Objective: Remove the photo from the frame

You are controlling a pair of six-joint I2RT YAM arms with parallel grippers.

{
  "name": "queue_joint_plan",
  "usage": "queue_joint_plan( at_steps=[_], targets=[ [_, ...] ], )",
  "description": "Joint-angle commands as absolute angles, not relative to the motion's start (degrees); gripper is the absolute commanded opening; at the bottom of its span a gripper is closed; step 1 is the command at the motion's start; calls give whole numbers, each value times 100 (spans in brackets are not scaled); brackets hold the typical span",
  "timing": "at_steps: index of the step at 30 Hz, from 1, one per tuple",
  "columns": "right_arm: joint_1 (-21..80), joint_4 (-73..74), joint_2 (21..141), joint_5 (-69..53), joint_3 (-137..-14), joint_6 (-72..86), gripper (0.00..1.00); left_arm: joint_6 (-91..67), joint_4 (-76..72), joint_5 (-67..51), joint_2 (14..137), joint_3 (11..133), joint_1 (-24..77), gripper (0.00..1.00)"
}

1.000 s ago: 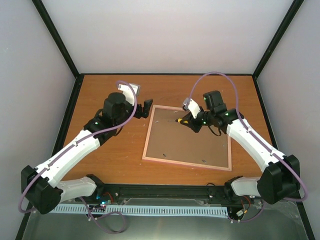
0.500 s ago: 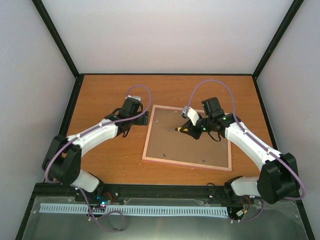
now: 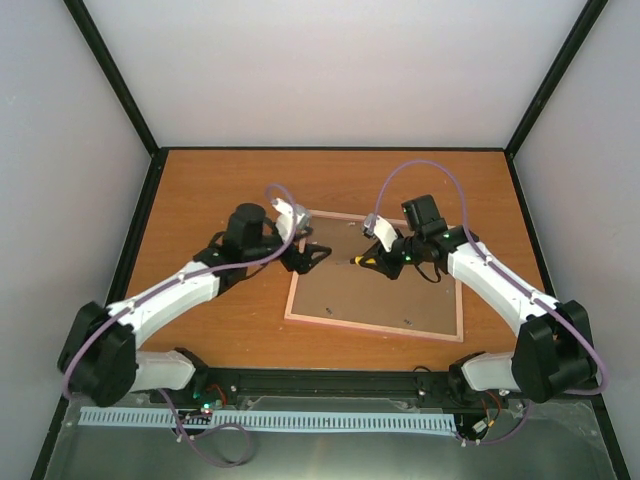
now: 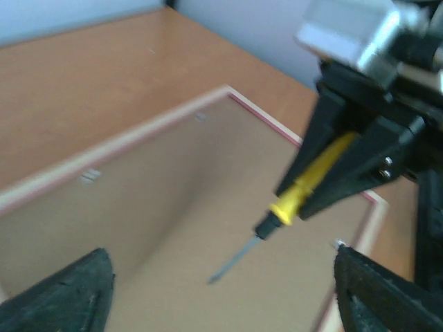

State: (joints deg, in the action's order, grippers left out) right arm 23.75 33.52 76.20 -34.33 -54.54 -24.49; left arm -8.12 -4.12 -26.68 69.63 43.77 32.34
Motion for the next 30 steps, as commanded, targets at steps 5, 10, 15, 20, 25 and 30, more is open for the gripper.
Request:
queue_joint_plan(
  at_steps=[5,10,15,20,25,30],
  targets=[
    [2354,3685,7683,-4431,-5497,-2986,5,739,332,-3700,7466,4735,3996,63],
    [2355,3983,7789,-4893,-5592,-3266,6,957,585,-2474,7675,4801,4634,59],
    [2355,4398,7910,-5323,-5691,-3573,7,1127,649,-1705,7789,4854,4840,53],
    [2355,4377,7866,-5356,-5670,-3561,7,1212,636,-1636,7859,4835,4972,52],
    [2364,4334,7923,-5366,-5662,-3473,8,1254,589,-1658,7862,4849,5102,49],
    [2395,4280,7962,-5336,-5657,-3407,7,1236,497,-1700,7842,4850,5202,43]
  ],
)
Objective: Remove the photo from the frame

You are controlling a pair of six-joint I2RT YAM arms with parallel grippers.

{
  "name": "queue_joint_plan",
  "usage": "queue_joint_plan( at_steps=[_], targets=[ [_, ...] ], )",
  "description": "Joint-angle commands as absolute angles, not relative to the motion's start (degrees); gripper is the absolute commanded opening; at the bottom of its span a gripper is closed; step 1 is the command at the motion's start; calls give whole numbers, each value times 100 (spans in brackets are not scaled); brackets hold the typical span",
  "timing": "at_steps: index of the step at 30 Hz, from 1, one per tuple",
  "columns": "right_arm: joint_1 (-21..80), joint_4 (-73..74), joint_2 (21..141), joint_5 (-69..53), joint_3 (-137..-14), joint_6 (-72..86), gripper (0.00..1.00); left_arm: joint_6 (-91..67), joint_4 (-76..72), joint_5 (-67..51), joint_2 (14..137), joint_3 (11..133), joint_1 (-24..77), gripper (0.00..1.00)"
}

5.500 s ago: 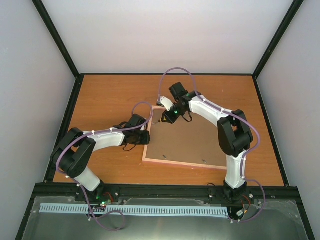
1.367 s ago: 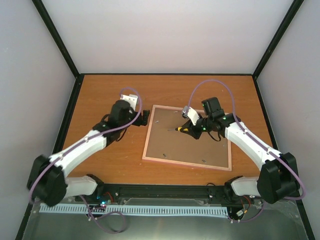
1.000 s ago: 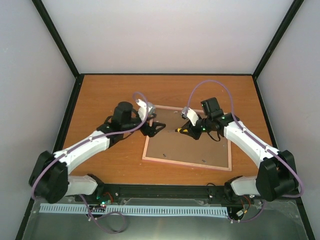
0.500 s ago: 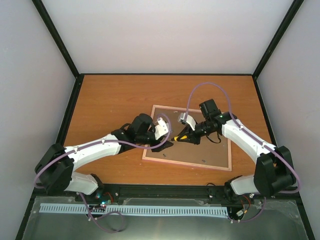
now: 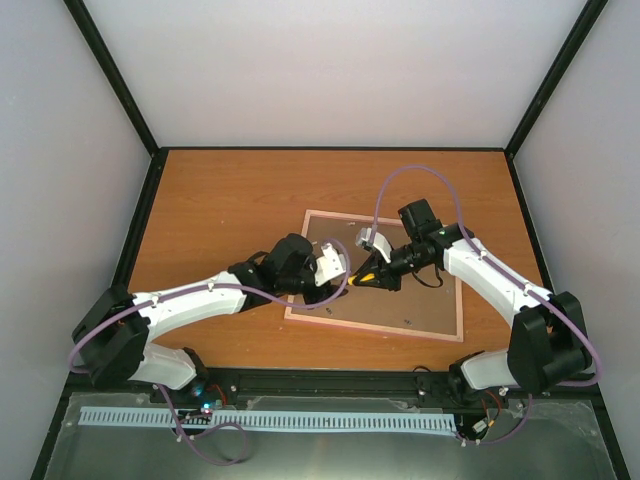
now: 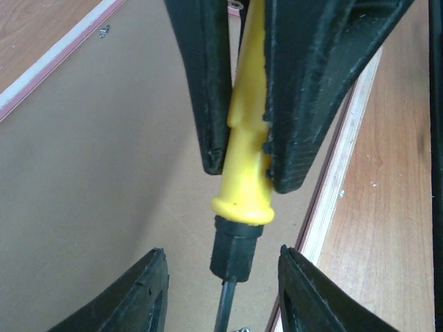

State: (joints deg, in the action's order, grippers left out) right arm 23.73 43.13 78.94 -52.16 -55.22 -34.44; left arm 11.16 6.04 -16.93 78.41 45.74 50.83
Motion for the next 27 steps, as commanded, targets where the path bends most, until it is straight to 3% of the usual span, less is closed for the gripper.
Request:
queue_joint_plan(
  at_steps=[1,11,21,27],
  targets=[
    [2399,4258,7972,-5293,-5655,-3390,7,1231,491,-1719,7847,4844,5211,42],
    [2537,4201,8075,-5129,-5660,-3352,7,1090,413,-1813,7977,4929,5281,27],
    [2557,4203,8042,-5105,-5669,-3350,8,1099,497,-1692,8129,4975,5317,25],
    [2558,4210,8036,-5081,-5669,-3374,12,1107,493,-1651,8127,4977,5317,12]
  ],
)
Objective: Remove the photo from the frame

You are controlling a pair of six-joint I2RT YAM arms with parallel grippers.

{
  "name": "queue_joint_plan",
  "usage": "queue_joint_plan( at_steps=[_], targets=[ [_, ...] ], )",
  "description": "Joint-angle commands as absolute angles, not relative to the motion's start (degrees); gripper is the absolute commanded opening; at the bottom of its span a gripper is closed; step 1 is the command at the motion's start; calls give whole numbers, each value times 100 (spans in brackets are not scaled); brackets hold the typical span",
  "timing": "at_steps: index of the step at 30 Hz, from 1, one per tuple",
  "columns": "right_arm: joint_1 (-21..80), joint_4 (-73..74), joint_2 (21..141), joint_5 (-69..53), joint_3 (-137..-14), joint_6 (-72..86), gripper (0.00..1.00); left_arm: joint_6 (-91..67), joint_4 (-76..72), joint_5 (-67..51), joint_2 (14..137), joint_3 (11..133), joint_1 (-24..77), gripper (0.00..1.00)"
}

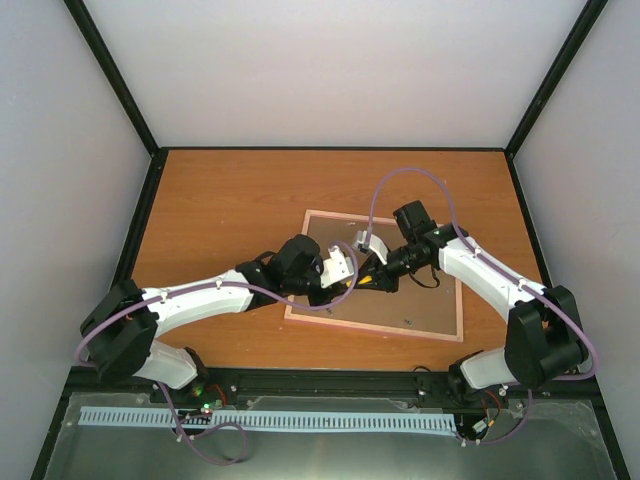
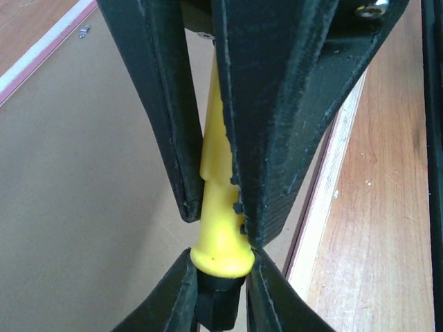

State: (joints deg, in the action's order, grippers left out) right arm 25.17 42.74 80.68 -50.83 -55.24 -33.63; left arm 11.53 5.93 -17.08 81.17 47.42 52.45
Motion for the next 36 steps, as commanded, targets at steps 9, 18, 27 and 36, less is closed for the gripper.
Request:
queue_joint_plan(
  at_steps=[9,18,27,36],
  targets=[
    [2496,4243,7865,-4748,-5852,-3216,40,958,471,-1511,8088,4937,5317,2],
    [1416,3354,6787,-4091,-5503,-2366,51,-910,1341,-116,7736,4901,5261,1],
    [1188,3419,7117,-4234,-5536,-2341,51,-3819,2360,724,6228,3830,4218,1],
    [1193,3480,7047,-4281,-5531,-2431,51,-5751,2688,814,5135,2721,3873,1]
  ],
)
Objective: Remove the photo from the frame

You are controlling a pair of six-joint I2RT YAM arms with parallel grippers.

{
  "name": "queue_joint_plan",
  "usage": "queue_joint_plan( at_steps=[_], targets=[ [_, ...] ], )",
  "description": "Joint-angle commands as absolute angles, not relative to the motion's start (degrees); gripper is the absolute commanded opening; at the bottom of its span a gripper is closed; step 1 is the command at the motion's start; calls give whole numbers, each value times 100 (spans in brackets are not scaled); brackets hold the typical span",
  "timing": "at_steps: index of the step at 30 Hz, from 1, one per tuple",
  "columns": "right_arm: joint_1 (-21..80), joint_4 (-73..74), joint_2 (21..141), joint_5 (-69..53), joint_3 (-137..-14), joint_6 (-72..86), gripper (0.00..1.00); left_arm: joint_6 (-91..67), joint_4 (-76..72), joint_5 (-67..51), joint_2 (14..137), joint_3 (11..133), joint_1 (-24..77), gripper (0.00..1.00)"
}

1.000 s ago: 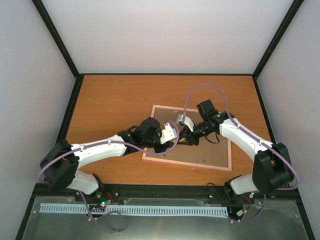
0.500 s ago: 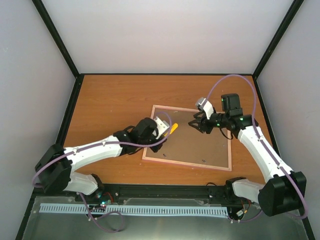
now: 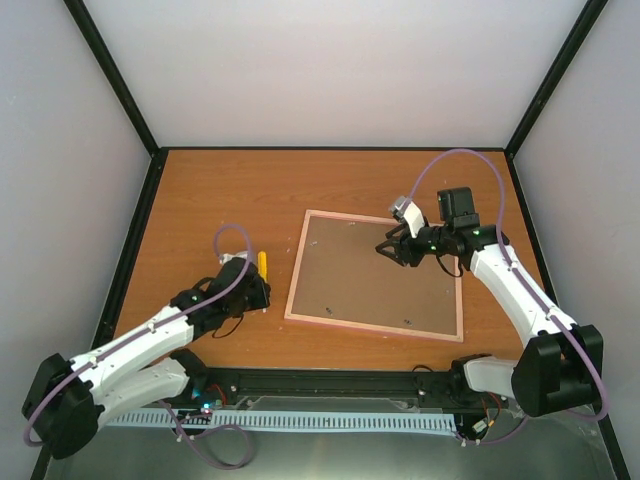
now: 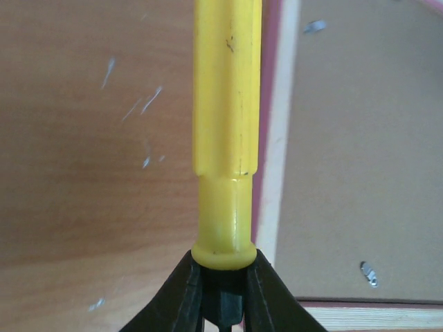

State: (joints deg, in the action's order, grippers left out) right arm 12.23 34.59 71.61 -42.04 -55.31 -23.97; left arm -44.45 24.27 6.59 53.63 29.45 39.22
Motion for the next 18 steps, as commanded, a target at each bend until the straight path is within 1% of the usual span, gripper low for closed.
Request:
queue_joint_plan(
  at_steps=[1,6,8,10,11,18],
  targets=[
    [1193,3485,7033,-4273,-5527,-2438,51,-5955,2698,799,5130,2644,3861,1],
    [1200,3515,7005,-4297,-5524,-2462,51,-6783,3147,1182,5357,2589,3813,1],
    [1195,3523,6997,-4300,-5527,-2464,51,-7003,3308,1323,5477,2622,3795,3],
    [1196,3524,7004,-4302,-5528,-2485,51,-7167,3403,1325,5634,2651,3771,10],
    [1194,3529,7011,-4298,-5528,-2490,51,-7205,3407,1313,5711,2654,3771,11],
    [1195,3550,7040,-4244,-5537,-2526,50,-7619,3444,1417,5819,2496,3753,12]
  ],
)
